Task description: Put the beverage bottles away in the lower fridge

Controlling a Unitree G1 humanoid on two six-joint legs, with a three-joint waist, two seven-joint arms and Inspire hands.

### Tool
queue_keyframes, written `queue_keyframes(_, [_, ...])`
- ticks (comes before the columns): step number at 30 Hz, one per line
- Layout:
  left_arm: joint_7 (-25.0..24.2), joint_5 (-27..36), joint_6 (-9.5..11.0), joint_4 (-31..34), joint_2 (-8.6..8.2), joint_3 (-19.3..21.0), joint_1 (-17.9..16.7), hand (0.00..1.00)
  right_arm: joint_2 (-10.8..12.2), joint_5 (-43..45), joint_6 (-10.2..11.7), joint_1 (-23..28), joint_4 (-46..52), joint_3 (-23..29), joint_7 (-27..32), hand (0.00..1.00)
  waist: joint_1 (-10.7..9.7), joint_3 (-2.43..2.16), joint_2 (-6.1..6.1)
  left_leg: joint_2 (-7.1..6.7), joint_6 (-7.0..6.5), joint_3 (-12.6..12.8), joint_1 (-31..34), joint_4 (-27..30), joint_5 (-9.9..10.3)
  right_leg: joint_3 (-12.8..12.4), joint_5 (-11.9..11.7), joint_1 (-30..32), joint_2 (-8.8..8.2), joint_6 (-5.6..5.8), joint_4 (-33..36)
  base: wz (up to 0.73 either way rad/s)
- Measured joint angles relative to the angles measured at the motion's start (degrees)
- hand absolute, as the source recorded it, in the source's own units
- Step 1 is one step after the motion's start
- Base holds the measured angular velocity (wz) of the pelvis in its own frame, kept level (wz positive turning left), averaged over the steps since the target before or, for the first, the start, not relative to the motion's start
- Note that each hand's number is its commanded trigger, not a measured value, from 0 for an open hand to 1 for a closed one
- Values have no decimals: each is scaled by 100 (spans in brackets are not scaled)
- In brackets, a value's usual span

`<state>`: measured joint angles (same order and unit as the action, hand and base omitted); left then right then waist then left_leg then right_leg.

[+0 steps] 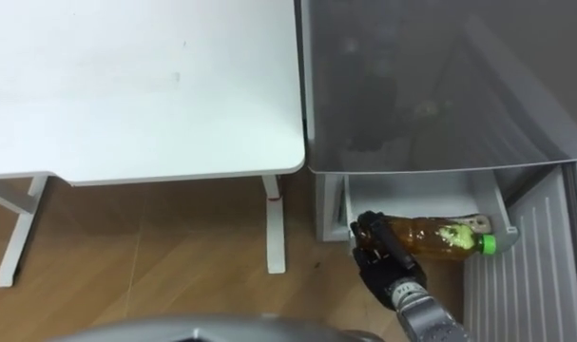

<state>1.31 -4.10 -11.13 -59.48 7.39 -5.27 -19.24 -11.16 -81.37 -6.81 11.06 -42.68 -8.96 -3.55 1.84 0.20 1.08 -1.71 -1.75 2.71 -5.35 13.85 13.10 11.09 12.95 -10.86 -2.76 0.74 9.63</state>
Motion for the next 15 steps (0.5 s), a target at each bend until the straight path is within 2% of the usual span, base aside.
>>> queue_keyframes(7, [-25,8,69,7,108,2,78,0,-31,-225,52,-371,-364,339,-3,100,-1,2,-30,-6,1,-66,310,86,-3,55,2,258,-1,0,8,6])
queue_keyframes(9, [-25,-2,65,9,134,11,113,0,-71,-231,55,-736,-773,421,-1,100,5,5,-37,-2,-2,-72,430,103,-8,61,-6,397,-1,-7,24,0])
queue_keyframes(13, [-27,11,66,-28,233,-3,429,0,-148,-232,52,-1206,-1063,521,34,100,-3,19,-36,7,3,-122,707,168,-16,101,-15,642,2,-18,128,5])
queue_keyframes(15, [-13,7,75,-62,324,-1,666,0,-220,-211,55,-1622,-1410,585,46,100,23,34,-58,7,3,-136,884,171,-51,136,-38,803,1,-38,129,6])
